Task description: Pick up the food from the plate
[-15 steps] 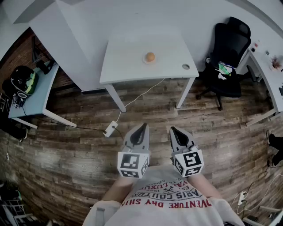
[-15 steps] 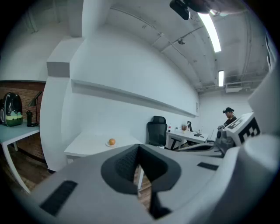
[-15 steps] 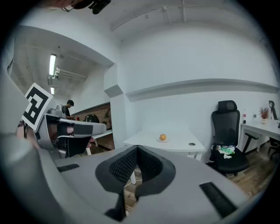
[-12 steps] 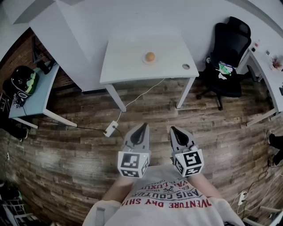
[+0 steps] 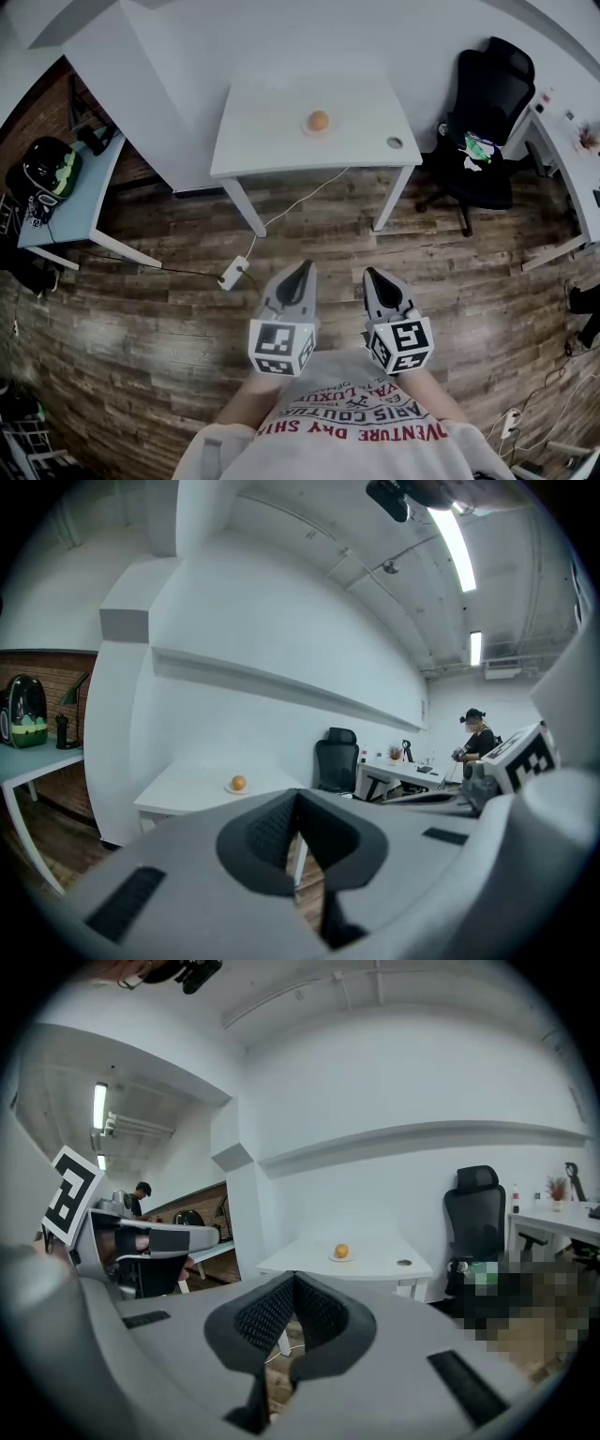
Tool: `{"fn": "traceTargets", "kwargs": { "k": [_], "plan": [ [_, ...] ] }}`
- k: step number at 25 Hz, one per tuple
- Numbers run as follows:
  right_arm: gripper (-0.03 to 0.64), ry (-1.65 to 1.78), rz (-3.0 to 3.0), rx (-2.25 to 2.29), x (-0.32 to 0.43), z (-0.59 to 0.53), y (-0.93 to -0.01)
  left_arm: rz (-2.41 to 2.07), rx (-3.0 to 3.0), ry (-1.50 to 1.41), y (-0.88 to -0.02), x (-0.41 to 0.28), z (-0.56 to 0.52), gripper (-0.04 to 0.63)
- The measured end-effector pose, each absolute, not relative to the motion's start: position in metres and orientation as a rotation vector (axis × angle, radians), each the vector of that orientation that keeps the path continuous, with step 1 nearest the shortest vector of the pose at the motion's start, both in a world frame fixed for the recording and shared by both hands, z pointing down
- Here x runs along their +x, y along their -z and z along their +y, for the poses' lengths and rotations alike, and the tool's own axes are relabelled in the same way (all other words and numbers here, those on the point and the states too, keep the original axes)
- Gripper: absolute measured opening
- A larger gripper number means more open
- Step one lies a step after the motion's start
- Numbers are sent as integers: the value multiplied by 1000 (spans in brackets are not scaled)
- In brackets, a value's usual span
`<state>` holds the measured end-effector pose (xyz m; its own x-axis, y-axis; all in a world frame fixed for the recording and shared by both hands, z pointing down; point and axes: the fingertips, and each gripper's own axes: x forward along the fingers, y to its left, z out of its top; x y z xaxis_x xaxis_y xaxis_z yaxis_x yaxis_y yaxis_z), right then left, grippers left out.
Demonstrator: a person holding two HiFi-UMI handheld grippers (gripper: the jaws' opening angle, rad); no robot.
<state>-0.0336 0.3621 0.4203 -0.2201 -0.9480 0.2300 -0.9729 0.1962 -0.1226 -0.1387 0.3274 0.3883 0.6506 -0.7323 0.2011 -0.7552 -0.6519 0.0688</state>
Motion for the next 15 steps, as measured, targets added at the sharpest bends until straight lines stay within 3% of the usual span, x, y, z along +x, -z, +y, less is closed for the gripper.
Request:
{"fn": "traceTargets", "kwargs": {
  "k": [15],
  "plan": [
    [11,-426,-2258,1949,-28,290,-427,-1158,2701,-241,-396,-138,244,6]
  ]
}}
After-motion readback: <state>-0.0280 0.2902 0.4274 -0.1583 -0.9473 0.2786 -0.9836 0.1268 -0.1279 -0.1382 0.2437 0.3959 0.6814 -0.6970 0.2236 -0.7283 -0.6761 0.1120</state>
